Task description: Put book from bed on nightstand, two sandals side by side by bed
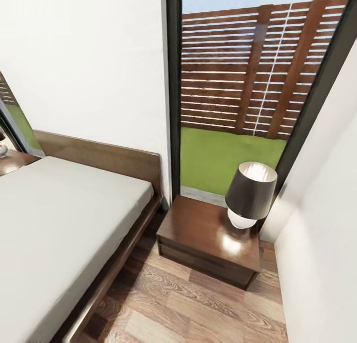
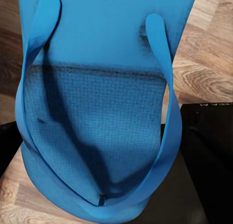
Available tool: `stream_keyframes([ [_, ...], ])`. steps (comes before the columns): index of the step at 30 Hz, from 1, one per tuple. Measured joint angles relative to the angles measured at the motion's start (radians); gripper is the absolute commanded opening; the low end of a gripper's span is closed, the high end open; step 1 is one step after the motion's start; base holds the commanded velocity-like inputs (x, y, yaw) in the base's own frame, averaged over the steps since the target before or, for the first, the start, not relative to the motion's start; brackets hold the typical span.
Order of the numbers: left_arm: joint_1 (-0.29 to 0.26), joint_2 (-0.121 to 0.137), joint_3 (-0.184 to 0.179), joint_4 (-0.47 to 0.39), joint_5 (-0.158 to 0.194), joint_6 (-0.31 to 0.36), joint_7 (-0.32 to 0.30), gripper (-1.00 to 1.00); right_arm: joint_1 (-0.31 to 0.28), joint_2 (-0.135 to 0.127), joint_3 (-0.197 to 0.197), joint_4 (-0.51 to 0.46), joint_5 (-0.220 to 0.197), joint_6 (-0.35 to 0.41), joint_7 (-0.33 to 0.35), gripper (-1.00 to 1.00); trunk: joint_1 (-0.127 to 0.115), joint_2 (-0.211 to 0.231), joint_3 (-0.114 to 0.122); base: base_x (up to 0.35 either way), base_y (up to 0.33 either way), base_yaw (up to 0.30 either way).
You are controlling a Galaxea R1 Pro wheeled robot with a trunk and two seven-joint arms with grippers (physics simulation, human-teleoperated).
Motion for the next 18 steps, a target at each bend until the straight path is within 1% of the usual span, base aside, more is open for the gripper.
stream_keyframes([
  [18,0.000,-0.001,0.000,0.000,0.000,0.000,0.001,-1.00,0.000,0.001,0.000,0.000,0.000,0.000,0.000,-1.00,0.000,0.000,0.000,0.000,0.000,0.077],
])
